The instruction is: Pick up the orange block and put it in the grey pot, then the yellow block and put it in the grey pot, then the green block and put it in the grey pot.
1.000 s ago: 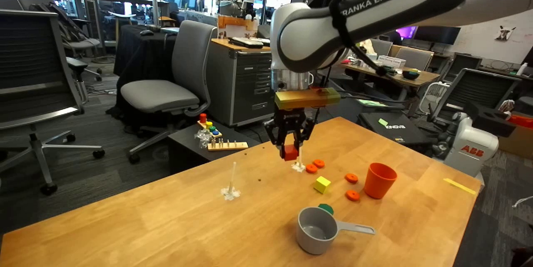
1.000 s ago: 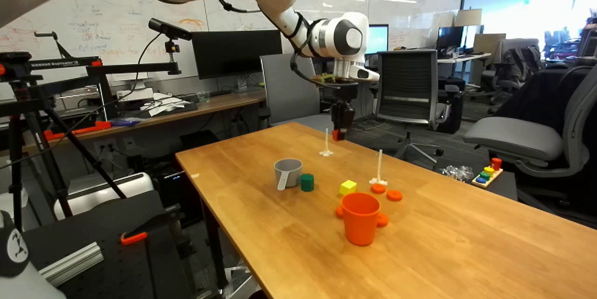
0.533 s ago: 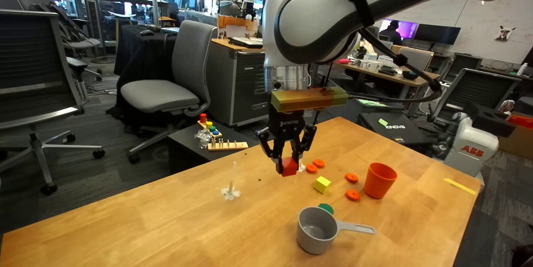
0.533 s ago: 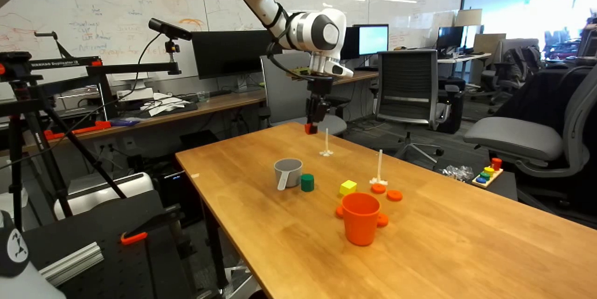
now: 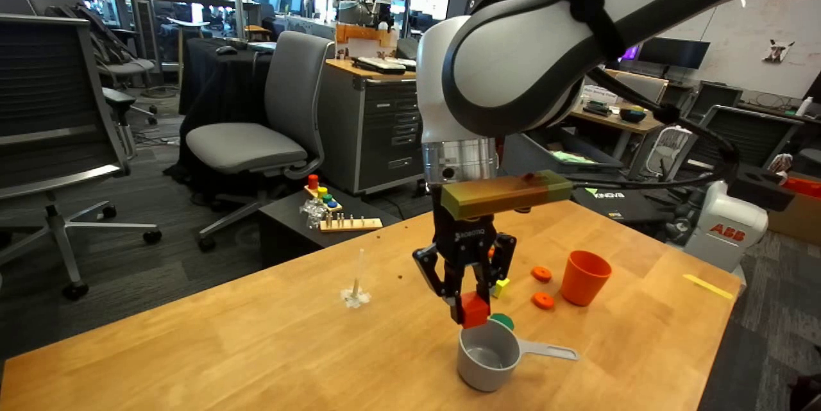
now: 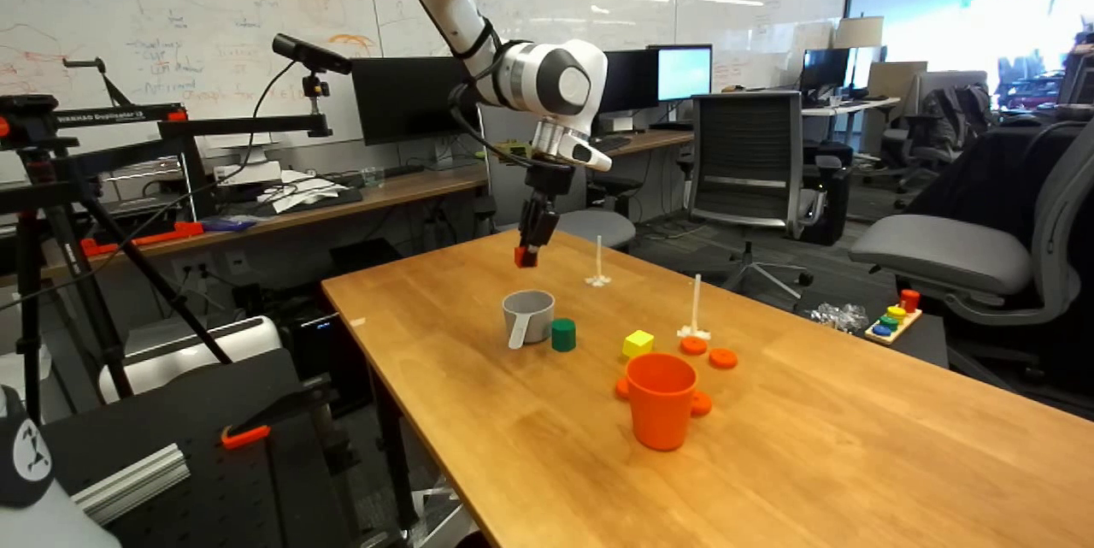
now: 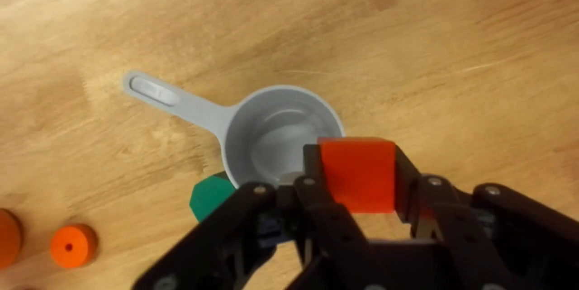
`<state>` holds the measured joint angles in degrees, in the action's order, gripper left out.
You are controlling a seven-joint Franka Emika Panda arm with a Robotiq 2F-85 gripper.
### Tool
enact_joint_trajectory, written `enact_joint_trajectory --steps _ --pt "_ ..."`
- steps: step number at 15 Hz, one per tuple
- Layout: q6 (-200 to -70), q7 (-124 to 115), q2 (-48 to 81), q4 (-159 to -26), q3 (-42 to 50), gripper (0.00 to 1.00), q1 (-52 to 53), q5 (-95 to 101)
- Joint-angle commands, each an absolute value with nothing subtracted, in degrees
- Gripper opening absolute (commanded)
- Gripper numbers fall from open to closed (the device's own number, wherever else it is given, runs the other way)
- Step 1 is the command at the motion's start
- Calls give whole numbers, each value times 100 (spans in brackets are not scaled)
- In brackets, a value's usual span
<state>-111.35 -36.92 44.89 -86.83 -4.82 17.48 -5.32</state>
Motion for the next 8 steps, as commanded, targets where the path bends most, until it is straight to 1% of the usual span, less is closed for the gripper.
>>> enact_joint_trajectory --steps 1,8 --pt "-11419 -3641 3842 -9614 -503 13 1703 -751" --pt "-11606 -3761 3484 -10246 -260 13 1693 -565"
